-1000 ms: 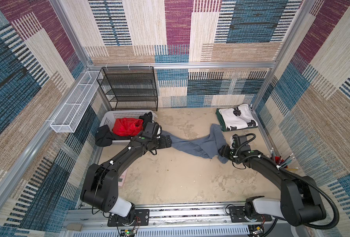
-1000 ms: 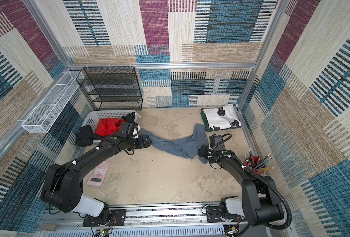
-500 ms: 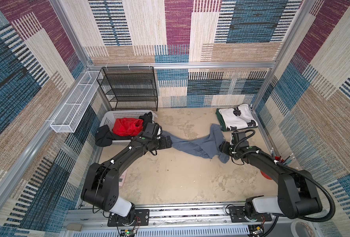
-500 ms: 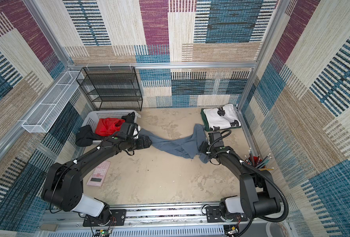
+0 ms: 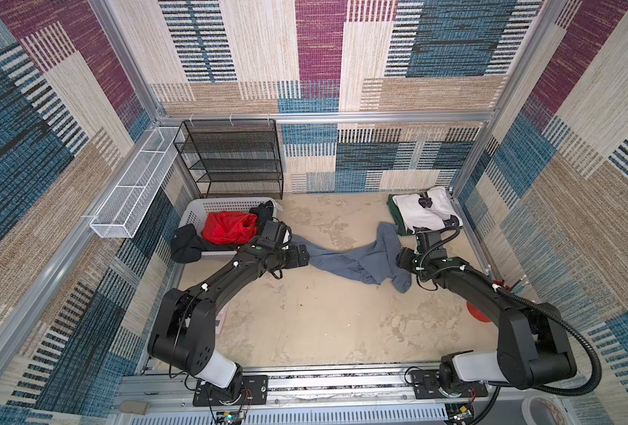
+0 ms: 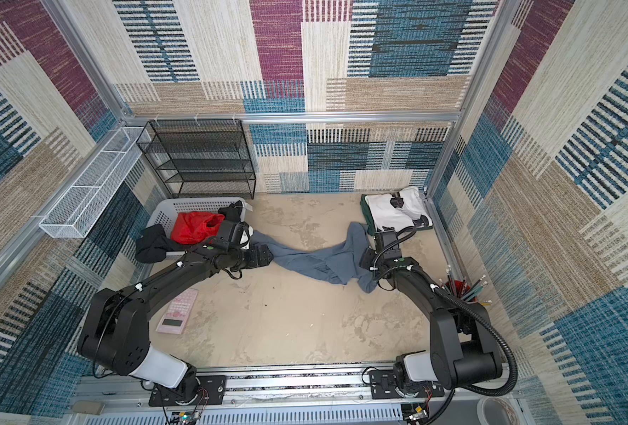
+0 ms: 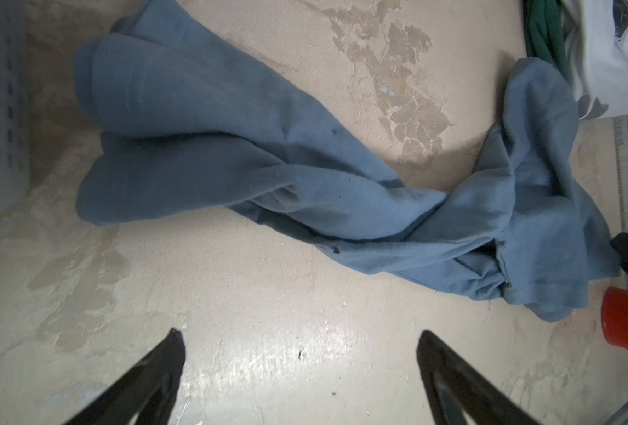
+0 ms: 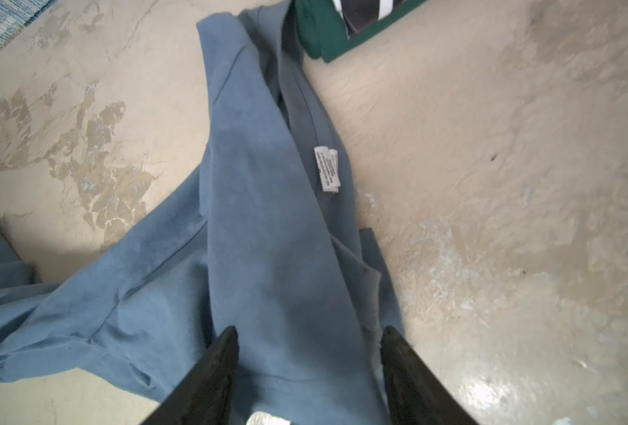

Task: Fold and stack the t-shirts

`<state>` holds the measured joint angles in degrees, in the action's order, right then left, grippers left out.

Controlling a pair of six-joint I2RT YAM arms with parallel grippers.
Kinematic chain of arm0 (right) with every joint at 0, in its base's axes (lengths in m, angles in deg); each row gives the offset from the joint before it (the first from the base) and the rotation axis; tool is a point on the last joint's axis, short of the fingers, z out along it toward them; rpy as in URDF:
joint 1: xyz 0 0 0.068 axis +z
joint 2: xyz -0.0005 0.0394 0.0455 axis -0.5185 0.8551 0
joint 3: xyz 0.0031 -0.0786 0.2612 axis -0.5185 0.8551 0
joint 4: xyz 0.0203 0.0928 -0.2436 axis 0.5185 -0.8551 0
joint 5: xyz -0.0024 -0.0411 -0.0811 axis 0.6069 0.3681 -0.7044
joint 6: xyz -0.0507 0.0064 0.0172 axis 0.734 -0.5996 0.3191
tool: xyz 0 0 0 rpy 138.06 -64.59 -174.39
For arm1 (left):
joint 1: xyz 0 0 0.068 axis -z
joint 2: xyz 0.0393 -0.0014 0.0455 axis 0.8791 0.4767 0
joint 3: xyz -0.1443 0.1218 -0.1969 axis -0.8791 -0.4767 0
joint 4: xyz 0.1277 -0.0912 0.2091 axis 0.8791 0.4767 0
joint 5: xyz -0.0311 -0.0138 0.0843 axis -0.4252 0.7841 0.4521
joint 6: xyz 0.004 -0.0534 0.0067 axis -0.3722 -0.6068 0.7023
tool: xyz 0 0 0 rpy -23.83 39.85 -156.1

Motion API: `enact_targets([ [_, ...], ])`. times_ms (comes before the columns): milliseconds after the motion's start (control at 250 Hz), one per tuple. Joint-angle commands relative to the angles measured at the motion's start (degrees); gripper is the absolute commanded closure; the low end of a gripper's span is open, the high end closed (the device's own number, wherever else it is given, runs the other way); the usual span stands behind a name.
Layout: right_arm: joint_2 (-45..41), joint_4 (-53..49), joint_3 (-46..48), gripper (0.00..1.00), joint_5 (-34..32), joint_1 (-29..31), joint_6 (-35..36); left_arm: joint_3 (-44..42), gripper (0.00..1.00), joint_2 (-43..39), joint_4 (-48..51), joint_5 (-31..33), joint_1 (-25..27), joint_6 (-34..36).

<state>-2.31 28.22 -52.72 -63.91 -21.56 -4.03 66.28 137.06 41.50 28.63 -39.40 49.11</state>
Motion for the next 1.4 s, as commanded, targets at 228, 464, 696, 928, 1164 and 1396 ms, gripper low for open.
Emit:
enact_targets([
  [228, 2.7, 1.4, -0.4, 0.37, 1.9, 0.1, 0.0, 0.0, 0.01, 0.3, -1.5, -1.0, 0.0, 0.0],
  [464, 2.7, 0.0, -0.3, 0.38, 0.1, 0.2, 0.8, -0.1, 0.01, 0.4, -1.6, -0.8, -0.1, 0.3],
  [696, 2.9, 0.9, 1.0, 0.4, 3.5, 0.2, 1.6, 0.0, 0.01, 0.9, -1.9, -1.2, -0.1, 0.4],
  [928, 0.9, 1.3, 2.2, 0.5, 7.2, 0.3, 1.0, -0.1, 0.01, 0.6, -1.8, -1.2, -0.2, 0.4],
  [1164, 0.2, 1.6, 1.8, 0.58, 8.5, 0.2, 0.9, -0.1, 0.01, 1.0, -2.2, -1.6, -0.1, 0.2],
  [1396, 3.0, 3.0, 1.3, 0.73, 9.1, 0.3, 1.3, -0.5, 0.01, 0.8, -2.2, -1.2, -0.2, 0.4],
])
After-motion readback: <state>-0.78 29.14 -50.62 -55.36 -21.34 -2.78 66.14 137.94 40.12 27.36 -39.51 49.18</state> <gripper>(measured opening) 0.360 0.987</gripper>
